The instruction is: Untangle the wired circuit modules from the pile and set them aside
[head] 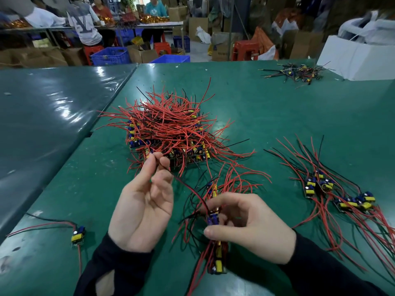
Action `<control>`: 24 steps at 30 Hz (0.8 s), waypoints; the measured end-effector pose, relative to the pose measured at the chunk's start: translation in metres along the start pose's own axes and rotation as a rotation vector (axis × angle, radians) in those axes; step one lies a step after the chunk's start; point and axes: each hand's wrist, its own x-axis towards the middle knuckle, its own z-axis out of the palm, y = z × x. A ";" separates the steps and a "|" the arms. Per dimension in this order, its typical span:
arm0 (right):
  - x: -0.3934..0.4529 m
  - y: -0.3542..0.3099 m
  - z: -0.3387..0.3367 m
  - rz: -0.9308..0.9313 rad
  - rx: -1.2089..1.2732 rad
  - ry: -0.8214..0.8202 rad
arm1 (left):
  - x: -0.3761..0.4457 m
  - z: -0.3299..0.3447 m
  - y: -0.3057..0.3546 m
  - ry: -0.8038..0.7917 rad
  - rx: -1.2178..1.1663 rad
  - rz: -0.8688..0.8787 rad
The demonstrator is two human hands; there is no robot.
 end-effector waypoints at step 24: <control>-0.001 0.004 0.001 -0.259 -0.239 0.062 | 0.000 -0.020 -0.041 -0.118 1.339 0.590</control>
